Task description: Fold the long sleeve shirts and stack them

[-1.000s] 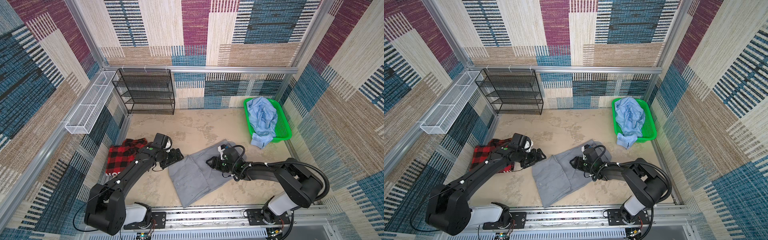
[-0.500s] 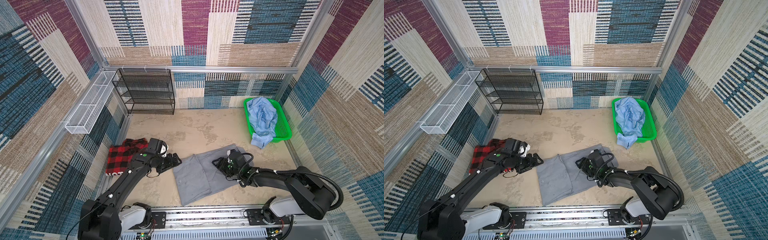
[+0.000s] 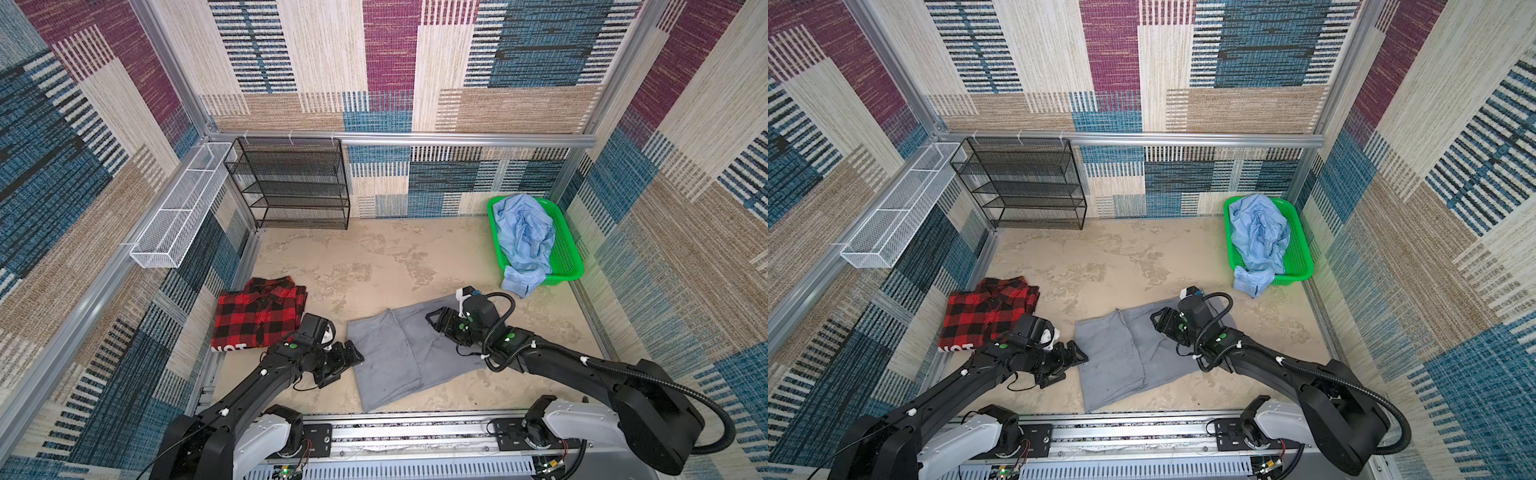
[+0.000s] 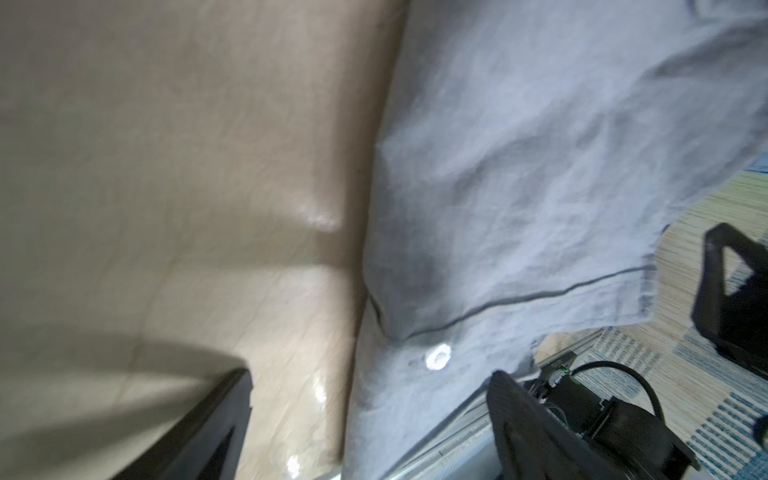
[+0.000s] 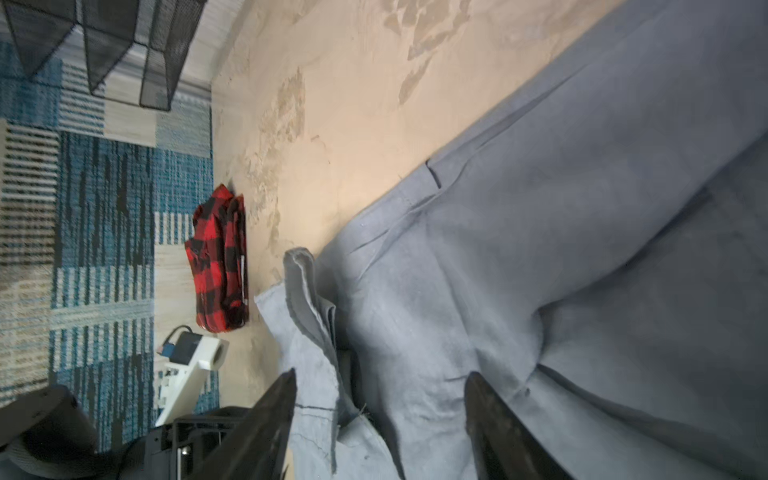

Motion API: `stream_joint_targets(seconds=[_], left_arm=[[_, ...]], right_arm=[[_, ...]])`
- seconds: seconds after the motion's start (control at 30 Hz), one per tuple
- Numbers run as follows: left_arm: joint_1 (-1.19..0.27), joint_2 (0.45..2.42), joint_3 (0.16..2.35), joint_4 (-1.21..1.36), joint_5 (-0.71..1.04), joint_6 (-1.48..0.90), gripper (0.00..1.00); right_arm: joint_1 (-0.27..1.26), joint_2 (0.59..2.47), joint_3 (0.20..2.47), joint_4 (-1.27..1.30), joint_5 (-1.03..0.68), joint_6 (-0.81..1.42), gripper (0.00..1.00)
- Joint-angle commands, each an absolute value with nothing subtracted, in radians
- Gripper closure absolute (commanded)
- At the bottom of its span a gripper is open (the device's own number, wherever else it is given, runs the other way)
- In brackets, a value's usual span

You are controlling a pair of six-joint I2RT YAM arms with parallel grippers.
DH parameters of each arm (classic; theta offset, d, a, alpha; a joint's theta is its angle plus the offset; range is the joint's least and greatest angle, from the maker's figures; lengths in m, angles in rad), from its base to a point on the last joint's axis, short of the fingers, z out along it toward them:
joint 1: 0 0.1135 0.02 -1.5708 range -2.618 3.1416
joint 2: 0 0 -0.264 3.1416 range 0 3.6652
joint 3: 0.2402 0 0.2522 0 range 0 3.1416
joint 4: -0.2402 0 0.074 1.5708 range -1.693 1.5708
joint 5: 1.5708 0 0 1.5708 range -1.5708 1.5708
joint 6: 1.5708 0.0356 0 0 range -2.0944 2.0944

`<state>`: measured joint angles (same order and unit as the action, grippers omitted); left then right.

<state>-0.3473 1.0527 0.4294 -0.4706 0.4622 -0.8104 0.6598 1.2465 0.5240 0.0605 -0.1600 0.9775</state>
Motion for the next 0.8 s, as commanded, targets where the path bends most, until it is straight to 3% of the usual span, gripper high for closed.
stream_joint_targets(seconds=[0.0, 0.5, 0.63, 0.77], left_arm=[[-0.372, 1.073, 0.398, -0.371, 0.47, -0.876, 0.08], [-0.439, 1.189, 0.342, -0.261, 0.42, -0.896, 0.17], [-0.439, 1.149, 0.325, -0.24, 0.42, -0.909, 0.41], [-0.439, 1.105, 0.344, -0.27, 0.4, -0.906, 0.56]], right_arm=[[0.66, 1.296, 0.545, 0.11, -0.242, 0.894, 0.34], [0.659, 1.565, 0.521, 0.28, -0.337, 0.863, 0.35], [0.659, 1.589, 0.512, 0.297, -0.336, 0.875, 0.36], [0.662, 1.6, 0.499, 0.319, -0.343, 0.898, 0.37]])
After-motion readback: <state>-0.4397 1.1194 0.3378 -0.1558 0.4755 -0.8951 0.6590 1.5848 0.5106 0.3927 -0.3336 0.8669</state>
